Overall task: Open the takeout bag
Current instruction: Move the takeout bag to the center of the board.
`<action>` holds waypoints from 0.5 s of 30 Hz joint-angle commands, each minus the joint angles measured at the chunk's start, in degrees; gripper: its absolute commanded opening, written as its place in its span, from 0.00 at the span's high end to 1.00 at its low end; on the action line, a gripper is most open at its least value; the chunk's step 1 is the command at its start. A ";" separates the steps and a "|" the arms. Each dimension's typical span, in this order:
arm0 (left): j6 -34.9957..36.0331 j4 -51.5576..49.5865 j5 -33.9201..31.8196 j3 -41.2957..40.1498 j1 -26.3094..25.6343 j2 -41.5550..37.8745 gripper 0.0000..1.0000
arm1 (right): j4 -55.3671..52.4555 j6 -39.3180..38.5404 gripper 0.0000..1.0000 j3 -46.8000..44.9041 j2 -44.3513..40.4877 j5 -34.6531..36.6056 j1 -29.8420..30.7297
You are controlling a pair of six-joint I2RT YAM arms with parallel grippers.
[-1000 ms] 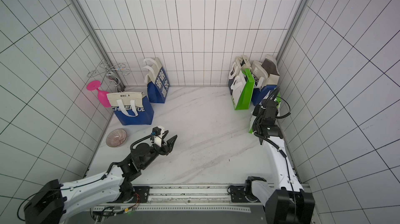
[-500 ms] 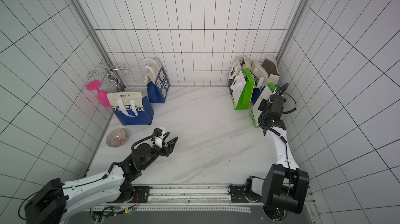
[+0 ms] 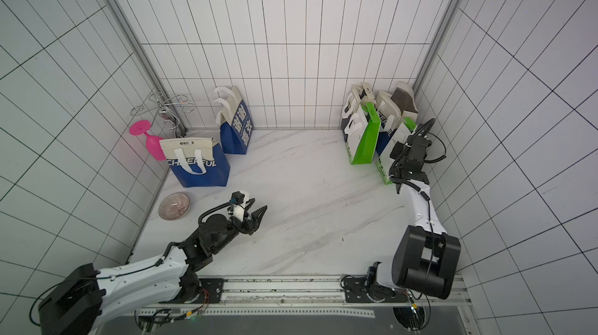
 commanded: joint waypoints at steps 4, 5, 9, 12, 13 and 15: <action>-0.14 1.25 0.20 0.42 0.30 0.21 0.39 | 6.58 1.17 1.00 7.85 0.99 -1.09 -0.56; -0.09 1.31 0.27 0.42 0.31 0.20 0.38 | 6.67 1.64 1.00 7.49 1.21 -1.15 -0.56; -0.02 1.32 0.05 0.43 0.30 0.21 0.39 | 6.91 3.73 1.00 5.70 1.24 -1.16 -0.52; -0.05 1.32 0.03 0.54 0.24 0.23 0.38 | 7.34 5.87 0.97 4.17 0.64 -1.97 -0.56; 0.04 1.32 0.08 0.59 0.30 0.19 0.38 | 6.54 6.49 0.91 4.13 0.44 -1.68 -0.47; 0.12 1.39 0.62 0.68 0.26 0.31 0.38 | 4.25 7.78 0.69 4.35 -0.12 -0.77 -0.51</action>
